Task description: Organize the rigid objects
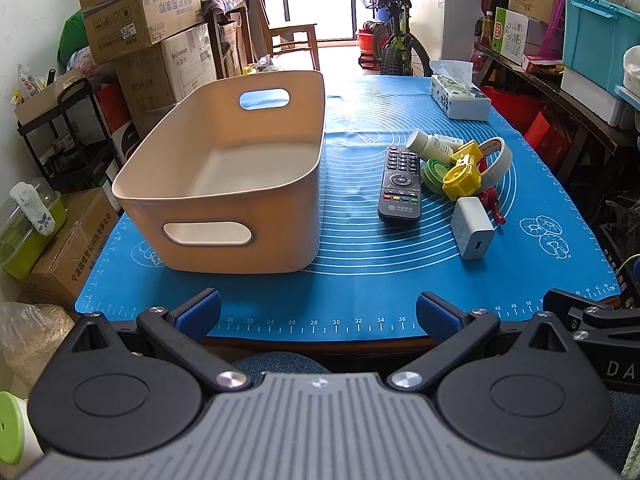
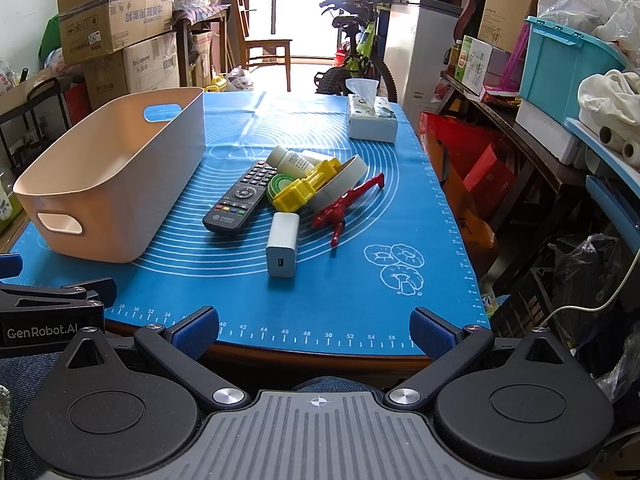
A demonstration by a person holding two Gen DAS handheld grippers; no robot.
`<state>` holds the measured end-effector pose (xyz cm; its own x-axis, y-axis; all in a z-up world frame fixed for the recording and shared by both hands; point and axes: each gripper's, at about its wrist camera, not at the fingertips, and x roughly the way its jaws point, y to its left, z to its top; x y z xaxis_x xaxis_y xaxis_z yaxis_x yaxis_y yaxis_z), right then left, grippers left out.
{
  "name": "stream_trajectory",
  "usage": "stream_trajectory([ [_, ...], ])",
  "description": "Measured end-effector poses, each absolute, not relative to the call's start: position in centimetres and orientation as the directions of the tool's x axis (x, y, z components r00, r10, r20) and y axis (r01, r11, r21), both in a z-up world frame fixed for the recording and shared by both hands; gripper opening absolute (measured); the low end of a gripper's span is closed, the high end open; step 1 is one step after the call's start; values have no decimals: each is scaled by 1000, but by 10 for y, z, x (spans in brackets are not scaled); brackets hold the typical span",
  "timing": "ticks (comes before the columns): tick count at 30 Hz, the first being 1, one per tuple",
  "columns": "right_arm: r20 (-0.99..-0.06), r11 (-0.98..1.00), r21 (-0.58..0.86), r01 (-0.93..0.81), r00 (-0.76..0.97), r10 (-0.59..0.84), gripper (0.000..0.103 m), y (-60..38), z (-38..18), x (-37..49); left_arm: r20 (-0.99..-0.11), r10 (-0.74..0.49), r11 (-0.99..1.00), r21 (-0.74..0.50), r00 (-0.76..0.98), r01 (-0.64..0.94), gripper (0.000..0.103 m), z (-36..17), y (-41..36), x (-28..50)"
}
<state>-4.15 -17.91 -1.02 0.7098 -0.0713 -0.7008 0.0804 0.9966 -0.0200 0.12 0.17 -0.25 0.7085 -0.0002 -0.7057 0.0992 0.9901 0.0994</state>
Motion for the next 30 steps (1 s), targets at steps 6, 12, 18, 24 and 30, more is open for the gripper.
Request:
stream_trajectory([
  [6,-702,997,-23,80,708,-73,100,-179,-11,-42,-706,-1,990,99,708,99,102,-2,2,1],
  [12,-702,997,-26,79,708,-75,100,-179,-11,-41,-706,-2,990,97,708,100,102,-2,1,2],
  [18,-703,996,-30,79,707,-77,100,-178,-11,-41,-707,-3,990,96,708,100,102,-2,1,2],
  [24,-703,996,-28,81,707,-77,100,-178,-10,-41,-706,-2,990,97,708,99,102,-2,1,2],
  [30,-691,996,-27,88,719,-82,100,-181,-5,-44,-703,-2,990,100,711,101,102,0,-1,2],
])
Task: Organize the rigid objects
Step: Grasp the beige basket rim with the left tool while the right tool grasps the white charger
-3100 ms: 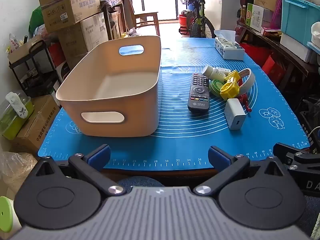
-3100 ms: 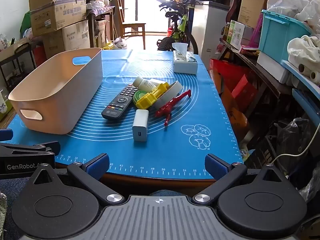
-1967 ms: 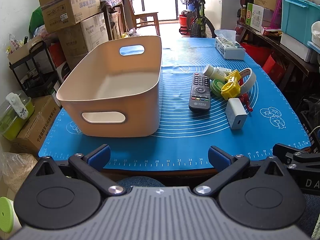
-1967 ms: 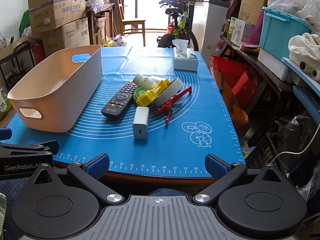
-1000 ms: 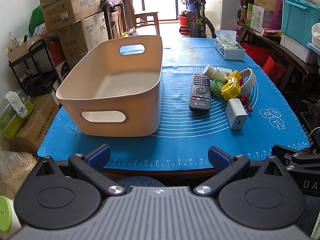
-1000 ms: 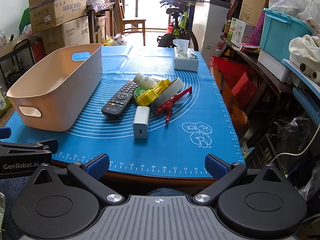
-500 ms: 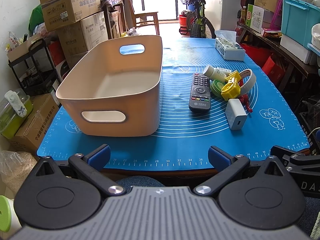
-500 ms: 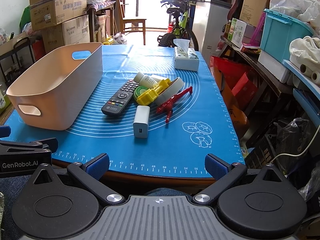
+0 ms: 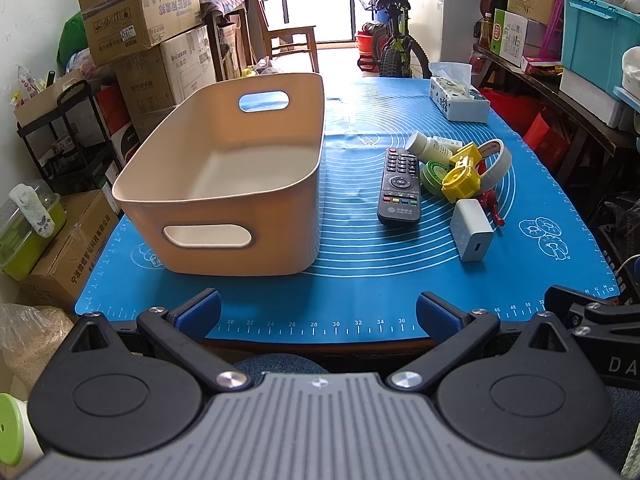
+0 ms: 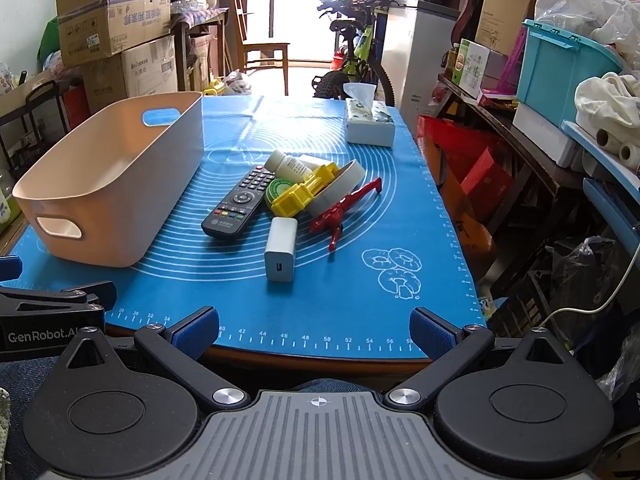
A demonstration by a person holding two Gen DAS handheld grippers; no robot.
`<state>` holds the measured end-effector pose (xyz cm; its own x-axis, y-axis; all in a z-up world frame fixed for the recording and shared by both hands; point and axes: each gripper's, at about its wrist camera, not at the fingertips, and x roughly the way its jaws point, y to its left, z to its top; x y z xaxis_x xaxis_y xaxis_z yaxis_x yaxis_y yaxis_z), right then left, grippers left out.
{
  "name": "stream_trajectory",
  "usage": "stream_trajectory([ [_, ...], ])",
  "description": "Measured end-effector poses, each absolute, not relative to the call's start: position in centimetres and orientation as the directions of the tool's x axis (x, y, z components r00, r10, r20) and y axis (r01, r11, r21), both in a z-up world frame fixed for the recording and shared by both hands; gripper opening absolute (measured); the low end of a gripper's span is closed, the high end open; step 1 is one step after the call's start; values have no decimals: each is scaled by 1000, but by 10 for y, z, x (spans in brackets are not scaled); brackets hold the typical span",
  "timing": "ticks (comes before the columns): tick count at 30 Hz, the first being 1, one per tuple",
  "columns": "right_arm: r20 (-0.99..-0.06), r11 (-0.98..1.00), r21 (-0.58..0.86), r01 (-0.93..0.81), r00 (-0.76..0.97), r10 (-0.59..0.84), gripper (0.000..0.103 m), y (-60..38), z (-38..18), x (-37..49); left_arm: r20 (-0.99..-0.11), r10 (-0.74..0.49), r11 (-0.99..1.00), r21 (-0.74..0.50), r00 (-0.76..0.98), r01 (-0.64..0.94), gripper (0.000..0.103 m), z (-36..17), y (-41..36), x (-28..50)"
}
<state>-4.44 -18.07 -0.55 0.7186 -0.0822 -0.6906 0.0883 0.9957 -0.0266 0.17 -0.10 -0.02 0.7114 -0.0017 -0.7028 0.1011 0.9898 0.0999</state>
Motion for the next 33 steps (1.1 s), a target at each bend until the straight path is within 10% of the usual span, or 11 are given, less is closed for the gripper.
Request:
stream_trajectory([
  [33,-751,998,-42,48,657,-64,89,-162,-57,100,-745,88,996,75,661,-48,102,21,135,151],
])
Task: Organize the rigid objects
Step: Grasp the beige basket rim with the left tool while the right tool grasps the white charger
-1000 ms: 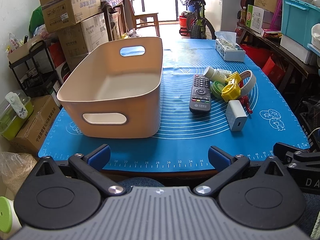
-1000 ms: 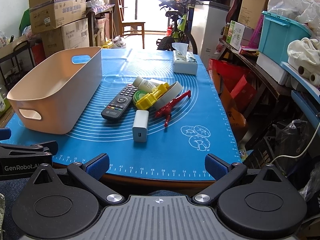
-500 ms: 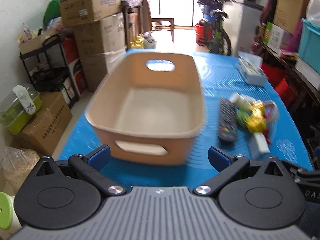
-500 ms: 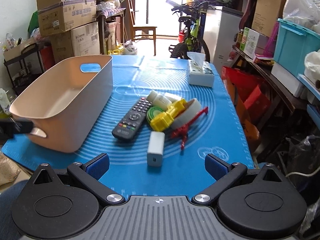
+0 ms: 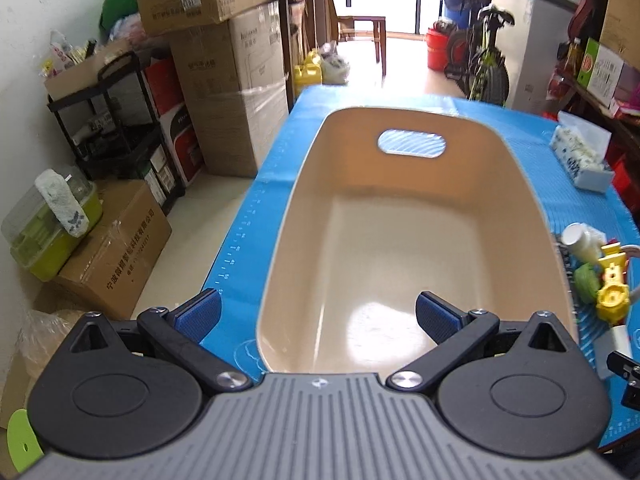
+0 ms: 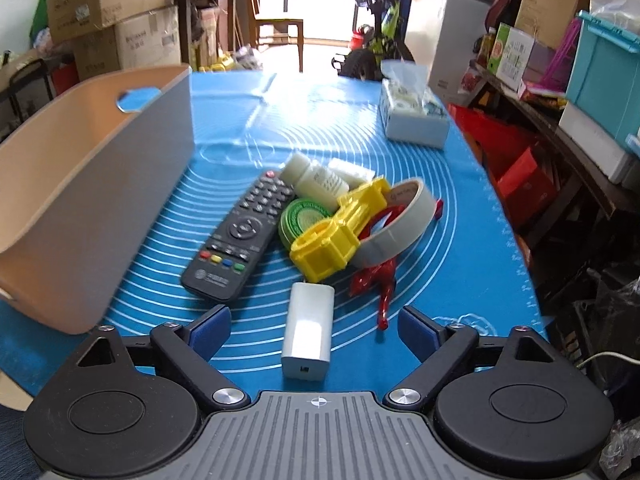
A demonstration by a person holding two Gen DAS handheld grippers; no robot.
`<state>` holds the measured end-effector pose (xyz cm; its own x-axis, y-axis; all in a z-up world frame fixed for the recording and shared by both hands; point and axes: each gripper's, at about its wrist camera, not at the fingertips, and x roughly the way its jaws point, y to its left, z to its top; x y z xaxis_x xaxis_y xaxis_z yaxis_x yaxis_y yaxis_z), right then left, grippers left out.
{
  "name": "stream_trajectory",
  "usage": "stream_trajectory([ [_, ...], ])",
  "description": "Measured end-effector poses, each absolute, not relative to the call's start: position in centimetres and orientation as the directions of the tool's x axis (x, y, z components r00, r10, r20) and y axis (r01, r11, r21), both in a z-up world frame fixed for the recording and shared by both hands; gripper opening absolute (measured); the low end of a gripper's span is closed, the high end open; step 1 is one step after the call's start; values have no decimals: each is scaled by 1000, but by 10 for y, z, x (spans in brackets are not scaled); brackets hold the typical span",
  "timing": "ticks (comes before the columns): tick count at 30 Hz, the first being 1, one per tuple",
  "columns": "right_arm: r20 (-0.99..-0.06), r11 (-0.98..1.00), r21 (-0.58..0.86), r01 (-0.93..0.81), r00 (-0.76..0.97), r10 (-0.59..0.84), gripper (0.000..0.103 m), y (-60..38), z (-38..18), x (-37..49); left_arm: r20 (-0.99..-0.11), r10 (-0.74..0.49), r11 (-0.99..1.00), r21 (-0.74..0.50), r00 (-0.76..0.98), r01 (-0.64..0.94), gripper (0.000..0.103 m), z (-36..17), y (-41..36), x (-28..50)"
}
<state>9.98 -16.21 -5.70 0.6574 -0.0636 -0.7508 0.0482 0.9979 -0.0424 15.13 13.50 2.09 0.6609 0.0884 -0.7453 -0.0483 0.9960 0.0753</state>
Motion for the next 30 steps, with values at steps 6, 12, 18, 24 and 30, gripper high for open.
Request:
stream_trajectory([
  [6,-777,998,-50,41,627,-64,80,-156,-72,116,-802,90,996,57,590,-74,78,4,156,169],
  [12,-799,997,-64,37,597,-73,65,-150,-80,122,-847,47,997,8,530,-76,30,-9,170,178],
  [18,-817,996,-48,72,571,-80,37,-157,-84,122,-860,26,997,-12,510,-72,8,-11,175,176],
  [24,-816,997,-15,80,575,-59,36,-161,-72,115,-858,5,997,-33,514,-65,7,-10,179,178],
  [30,-798,999,47,7,602,33,36,-153,-37,105,-858,7,998,-26,514,-57,7,-9,177,179],
])
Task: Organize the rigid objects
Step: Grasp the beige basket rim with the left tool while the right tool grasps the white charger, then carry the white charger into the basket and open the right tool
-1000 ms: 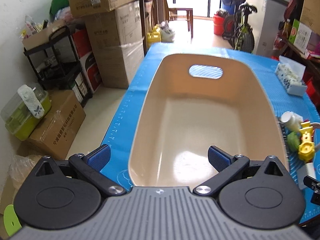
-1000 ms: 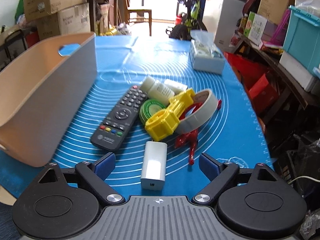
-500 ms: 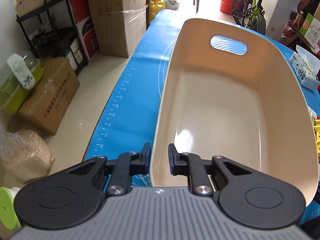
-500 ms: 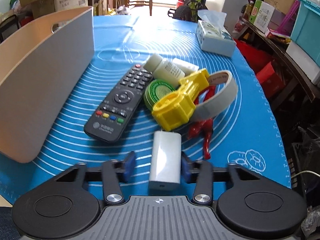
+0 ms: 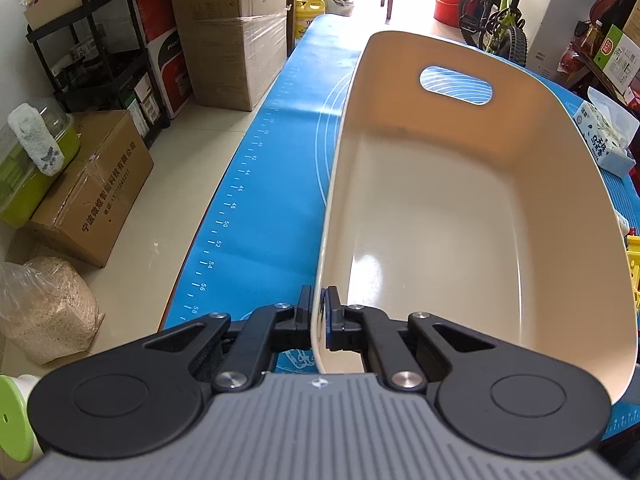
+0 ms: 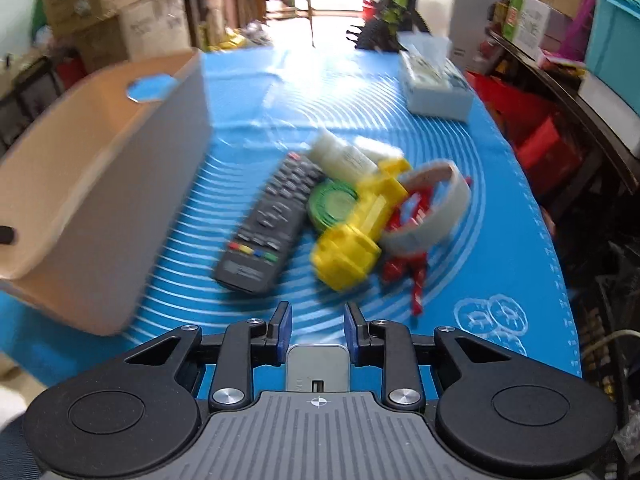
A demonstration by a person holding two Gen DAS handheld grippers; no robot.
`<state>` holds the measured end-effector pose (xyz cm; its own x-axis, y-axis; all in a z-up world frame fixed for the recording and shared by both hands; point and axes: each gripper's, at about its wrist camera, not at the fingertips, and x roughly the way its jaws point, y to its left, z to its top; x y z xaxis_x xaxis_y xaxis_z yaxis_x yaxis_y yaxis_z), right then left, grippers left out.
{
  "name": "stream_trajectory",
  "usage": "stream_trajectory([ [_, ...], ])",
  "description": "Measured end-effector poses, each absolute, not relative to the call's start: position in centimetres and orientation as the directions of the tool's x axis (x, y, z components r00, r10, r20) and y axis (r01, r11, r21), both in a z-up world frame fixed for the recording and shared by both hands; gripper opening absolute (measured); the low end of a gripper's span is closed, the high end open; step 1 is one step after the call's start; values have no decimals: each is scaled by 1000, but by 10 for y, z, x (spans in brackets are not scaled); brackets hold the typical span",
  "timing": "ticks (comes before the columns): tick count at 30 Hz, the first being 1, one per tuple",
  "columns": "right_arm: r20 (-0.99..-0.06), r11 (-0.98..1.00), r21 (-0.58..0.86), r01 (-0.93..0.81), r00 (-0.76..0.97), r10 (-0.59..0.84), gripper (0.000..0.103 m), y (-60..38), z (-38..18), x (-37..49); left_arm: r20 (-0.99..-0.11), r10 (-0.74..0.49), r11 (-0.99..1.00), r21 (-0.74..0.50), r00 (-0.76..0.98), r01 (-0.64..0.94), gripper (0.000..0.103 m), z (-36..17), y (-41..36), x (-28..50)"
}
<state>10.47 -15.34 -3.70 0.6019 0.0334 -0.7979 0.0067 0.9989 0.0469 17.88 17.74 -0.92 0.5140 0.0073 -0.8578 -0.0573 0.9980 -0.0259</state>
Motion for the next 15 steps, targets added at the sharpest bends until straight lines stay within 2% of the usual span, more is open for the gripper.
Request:
stream_trajectory([
  [9,-656,987,70,-143,739,154,35,-109,41,126,-858,13,999,-15,514,-50,7,-10,176,178],
  [15,-604,972,68,-226,766,220,35,-69,62,155,-857,18,999,-4,515,-41,7,-11,175,177],
])
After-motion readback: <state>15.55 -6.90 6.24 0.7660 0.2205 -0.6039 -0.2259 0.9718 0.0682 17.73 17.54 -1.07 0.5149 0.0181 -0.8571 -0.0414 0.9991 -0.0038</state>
